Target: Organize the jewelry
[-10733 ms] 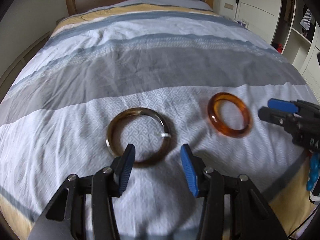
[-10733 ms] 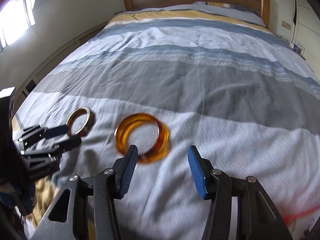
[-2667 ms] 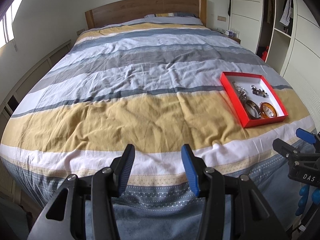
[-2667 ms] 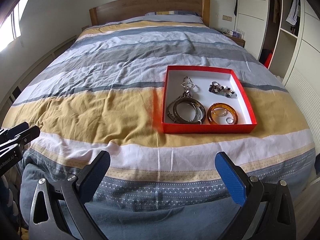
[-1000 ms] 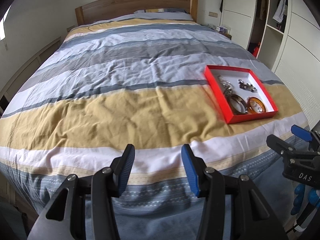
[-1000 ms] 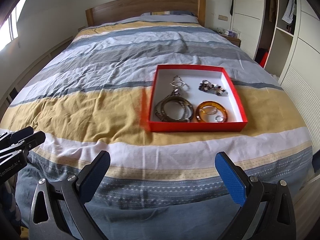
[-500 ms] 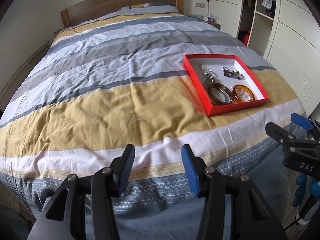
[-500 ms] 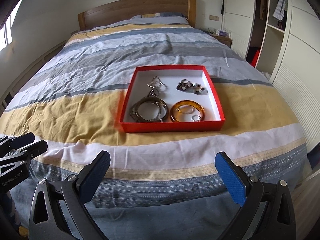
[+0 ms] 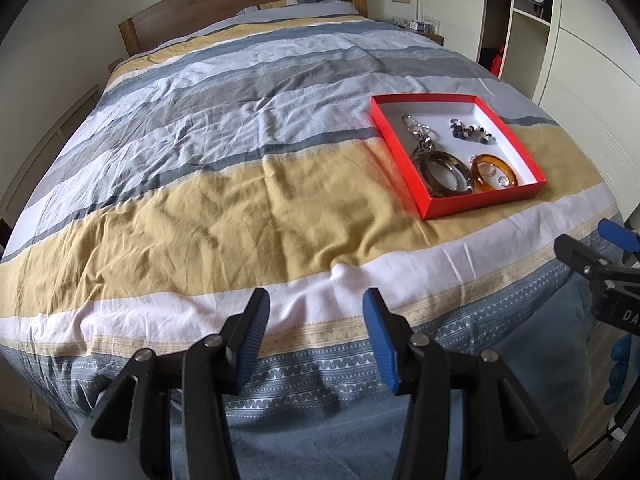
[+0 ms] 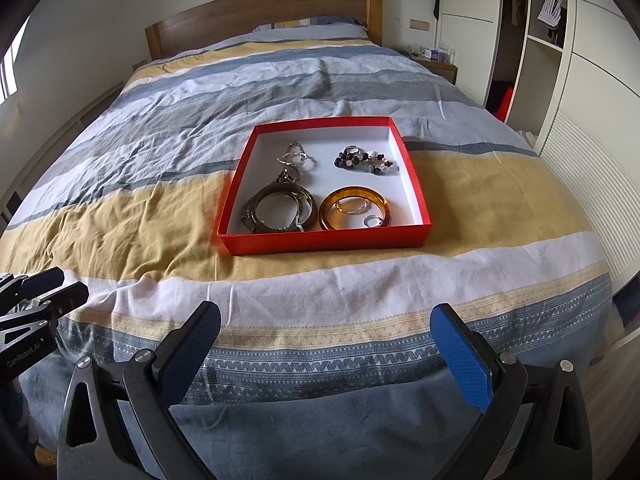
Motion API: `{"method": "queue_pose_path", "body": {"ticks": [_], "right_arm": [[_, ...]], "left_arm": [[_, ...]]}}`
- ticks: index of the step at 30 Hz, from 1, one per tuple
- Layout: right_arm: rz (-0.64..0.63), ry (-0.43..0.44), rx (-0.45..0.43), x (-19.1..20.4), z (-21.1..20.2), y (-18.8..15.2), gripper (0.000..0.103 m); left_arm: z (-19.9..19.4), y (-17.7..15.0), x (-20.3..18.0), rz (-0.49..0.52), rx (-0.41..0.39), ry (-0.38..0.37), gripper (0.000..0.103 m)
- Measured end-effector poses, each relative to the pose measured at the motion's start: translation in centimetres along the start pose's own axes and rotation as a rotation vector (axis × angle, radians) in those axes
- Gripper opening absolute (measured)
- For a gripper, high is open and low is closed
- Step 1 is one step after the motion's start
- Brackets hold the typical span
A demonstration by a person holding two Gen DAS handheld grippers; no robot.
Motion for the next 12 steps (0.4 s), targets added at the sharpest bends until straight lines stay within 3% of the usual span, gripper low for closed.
{"method": "queue_pose_path", "body": {"ticks": [12], "right_arm": [[0.004,-0.004,0.005,-0.35,0.06,-0.21,0.102]], "left_arm": [[0.07,-0.2,-0.23,0.008,0.003,-0.004,0.046]]}}
Point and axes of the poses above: each gripper's, at about its wrist camera, not at the fingertips, and z roughly the way its jaws point, x to its left, y to its top, the point moved 6 cm from there along z, roughly the way its jaws point, and after that the axes turned 3 degrees about y, right-handed, at the moved point
